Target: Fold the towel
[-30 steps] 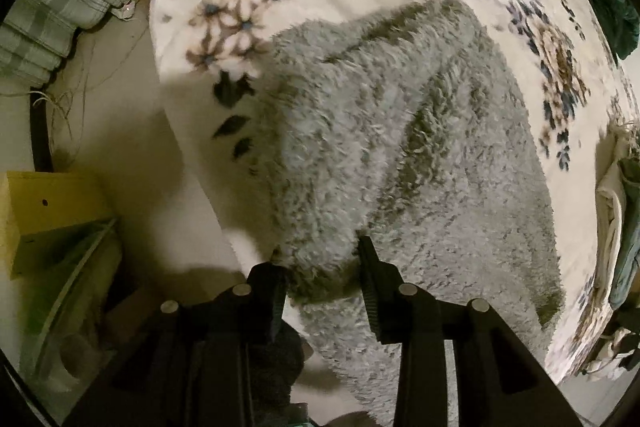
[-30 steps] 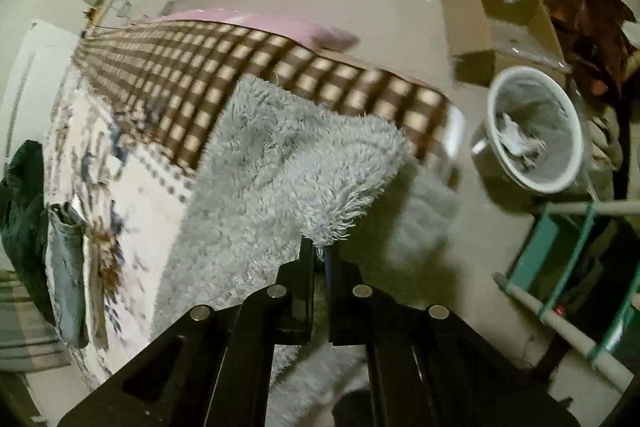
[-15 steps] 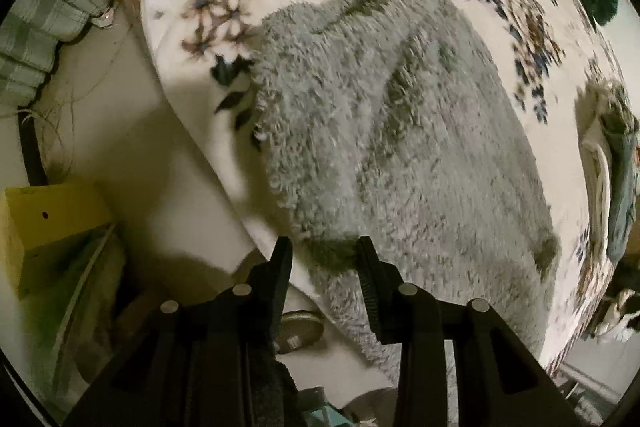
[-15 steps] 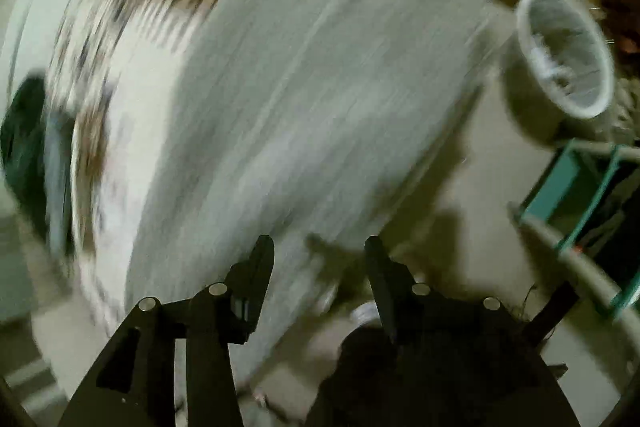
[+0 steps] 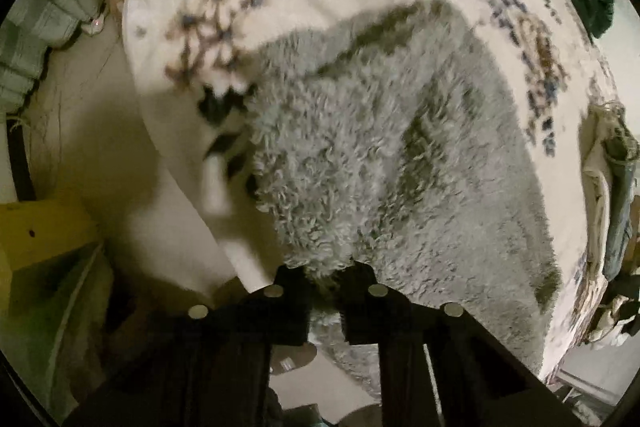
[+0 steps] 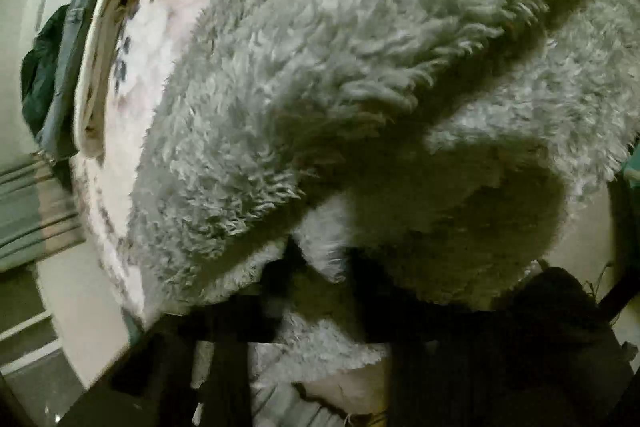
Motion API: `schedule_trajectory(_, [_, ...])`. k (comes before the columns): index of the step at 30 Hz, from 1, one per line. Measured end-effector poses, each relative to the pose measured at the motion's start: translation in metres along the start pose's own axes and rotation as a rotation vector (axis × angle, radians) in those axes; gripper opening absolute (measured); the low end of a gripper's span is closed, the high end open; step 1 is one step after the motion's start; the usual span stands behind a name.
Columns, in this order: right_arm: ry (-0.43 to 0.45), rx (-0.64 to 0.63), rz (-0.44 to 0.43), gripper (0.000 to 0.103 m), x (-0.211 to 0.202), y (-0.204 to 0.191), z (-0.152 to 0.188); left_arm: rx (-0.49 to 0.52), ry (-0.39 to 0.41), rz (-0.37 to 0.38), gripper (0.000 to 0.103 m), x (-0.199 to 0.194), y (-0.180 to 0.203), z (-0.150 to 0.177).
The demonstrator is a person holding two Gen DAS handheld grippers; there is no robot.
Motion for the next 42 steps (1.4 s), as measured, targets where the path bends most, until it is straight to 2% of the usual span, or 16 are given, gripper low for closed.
schedule_trajectory(4, [0.061,-0.062,0.027,0.01,-0.027,-0.007,0.019,0.019,0.017,0.022,0.007,-0.022,-0.004,-0.006])
schedule_trajectory(9, [0.033,-0.108,0.072,0.009,-0.051,0.007,0.052,0.034,0.01,-0.004,0.007,-0.022,-0.013,-0.029])
schedule_trajectory(13, [-0.018,-0.116,0.123,0.012,-0.033,0.015,0.07,0.051,-0.047,-0.041,0.011,0.001,-0.01,-0.028])
schedule_trajectory(14, [-0.045,-0.106,0.128,0.015,-0.025,0.02,0.069,0.058,-0.056,-0.042,0.011,0.002,-0.01,-0.027])
schedule_trajectory(17, [-0.089,-0.085,0.095,0.05,-0.019,0.035,0.062,0.11,-0.056,-0.048,0.015,-0.005,-0.005,-0.02])
schedule_trajectory(20, [-0.081,-0.059,0.044,0.056,-0.033,0.053,0.052,0.164,-0.037,-0.104,0.045,-0.017,0.0,-0.013])
schedule_trajectory(21, [-0.064,-0.049,0.048,0.057,-0.044,0.064,0.046,0.178,-0.026,-0.114,0.061,-0.021,0.004,-0.011])
schedule_trajectory(22, [-0.054,-0.039,0.049,0.057,-0.051,0.071,0.041,0.19,-0.015,-0.125,0.069,-0.027,0.006,-0.006])
schedule_trajectory(27, [0.091,0.092,0.081,0.057,-0.111,0.136,-0.013,0.255,-0.01,-0.125,0.07,-0.039,0.04,0.029])
schedule_trajectory(32, [0.289,0.298,0.125,0.057,-0.167,0.223,-0.102,0.347,-0.062,-0.114,0.07,-0.012,0.096,0.056])
schedule_trajectory(34, [0.335,0.371,0.129,0.057,-0.176,0.253,-0.138,0.391,-0.088,-0.104,0.07,0.004,0.124,0.077])
schedule_trajectory(37, [0.346,0.449,0.09,0.057,-0.177,0.286,-0.185,0.481,-0.102,-0.114,0.07,0.024,0.156,0.103])
schedule_trajectory(38, [0.351,0.466,0.073,0.055,-0.173,0.287,-0.195,0.518,-0.11,-0.118,0.07,0.033,0.168,0.113])
schedule_trajectory(40, [0.344,0.476,0.049,0.019,-0.161,0.29,-0.212,0.57,-0.133,-0.127,0.07,0.05,0.187,0.132])
schedule_trajectory(41, [0.332,0.467,0.036,0.006,-0.157,0.29,-0.217,0.585,-0.143,-0.129,0.07,0.055,0.193,0.139])
schedule_trajectory(42, [0.329,0.45,0.038,0.006,-0.156,0.289,-0.216,0.599,-0.154,-0.133,0.07,0.06,0.2,0.146])
Point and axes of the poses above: each gripper's, at about its wrist camera, not at the fingertips, and x roughly the way its jaws point, y to its right, z to its underside, the point moved 5 cm from there along x, roughly the way its jaws point, and after that the axes turned 11 degrees about z, right-handed, at the moved point
